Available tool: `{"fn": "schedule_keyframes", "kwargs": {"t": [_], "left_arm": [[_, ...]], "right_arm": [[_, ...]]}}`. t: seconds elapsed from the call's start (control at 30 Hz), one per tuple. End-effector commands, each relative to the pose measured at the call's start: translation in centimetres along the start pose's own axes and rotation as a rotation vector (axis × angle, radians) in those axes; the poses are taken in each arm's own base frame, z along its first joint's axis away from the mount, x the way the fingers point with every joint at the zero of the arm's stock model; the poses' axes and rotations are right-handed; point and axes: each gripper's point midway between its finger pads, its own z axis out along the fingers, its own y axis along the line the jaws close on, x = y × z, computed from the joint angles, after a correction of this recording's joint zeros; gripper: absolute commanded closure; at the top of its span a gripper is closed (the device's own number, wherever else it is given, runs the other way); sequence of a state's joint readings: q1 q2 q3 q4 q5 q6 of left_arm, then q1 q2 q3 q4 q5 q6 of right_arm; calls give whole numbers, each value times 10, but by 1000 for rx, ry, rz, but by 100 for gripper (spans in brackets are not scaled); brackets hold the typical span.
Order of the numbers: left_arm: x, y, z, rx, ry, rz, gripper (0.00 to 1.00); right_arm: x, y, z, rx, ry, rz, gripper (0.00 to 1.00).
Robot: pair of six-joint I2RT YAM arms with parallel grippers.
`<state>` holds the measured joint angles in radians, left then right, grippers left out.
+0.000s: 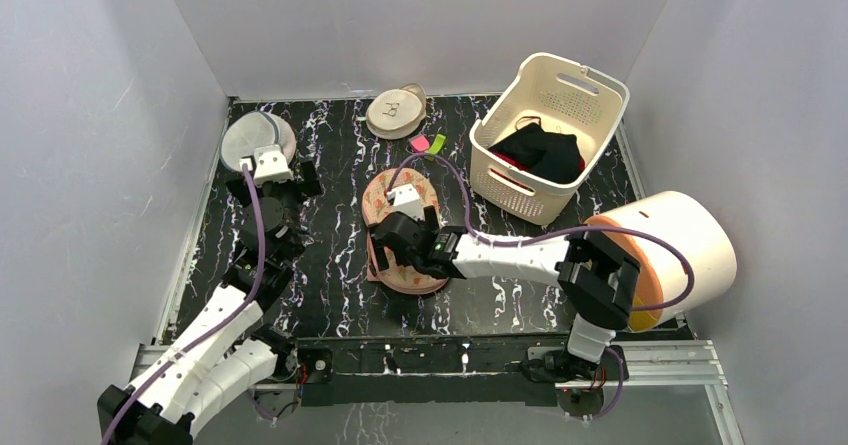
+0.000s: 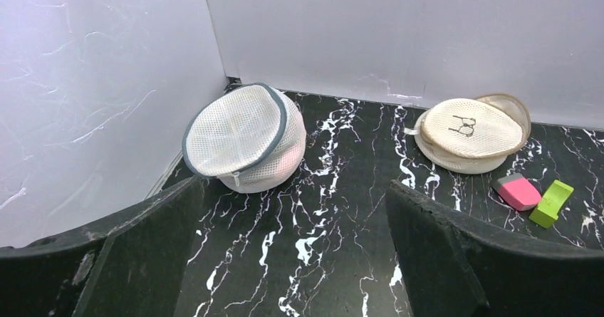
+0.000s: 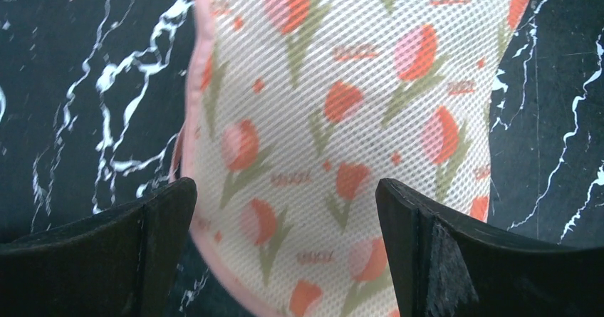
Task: Unzip the laundry bag and remove the bra
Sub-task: Open the laundry bag at the center of the board.
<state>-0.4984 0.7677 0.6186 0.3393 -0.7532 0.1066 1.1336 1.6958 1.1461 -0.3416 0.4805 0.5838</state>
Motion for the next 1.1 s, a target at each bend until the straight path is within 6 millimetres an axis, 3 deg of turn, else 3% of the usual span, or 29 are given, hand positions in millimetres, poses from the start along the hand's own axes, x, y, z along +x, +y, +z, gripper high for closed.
{"fn": "schedule_keyframes", "kwargs": {"t": [0.0, 0.13, 0.2, 0.33, 0.5, 0.63, 0.8, 1.07], "left_arm": [[0, 6, 2, -43, -16, -5, 2], [6, -2, 8, -28, 15, 16, 2], [10, -6, 9, -15, 24, 20, 2], [13, -3, 9, -26, 15, 34, 2], [8, -5, 8, -11, 0, 26, 2], [5, -5, 7, -3, -5, 16, 2], [3, -1, 6, -16, -10, 12, 2], [1, 7, 6, -45, -19, 9, 2]], "right_arm": [[-36, -10, 21, 12, -70, 148, 2], [-31, -3, 50, -20, -61, 85, 2], [-25, 9, 59, -66, -28, 34, 2], [-8, 34, 62, -150, 49, -86, 2], [19, 40, 47, -266, 106, -149, 2], [5, 35, 30, -236, 68, -156, 2], [-18, 53, 5, -236, 33, -197, 2], [4, 81, -23, -106, -43, -382, 5]]}}
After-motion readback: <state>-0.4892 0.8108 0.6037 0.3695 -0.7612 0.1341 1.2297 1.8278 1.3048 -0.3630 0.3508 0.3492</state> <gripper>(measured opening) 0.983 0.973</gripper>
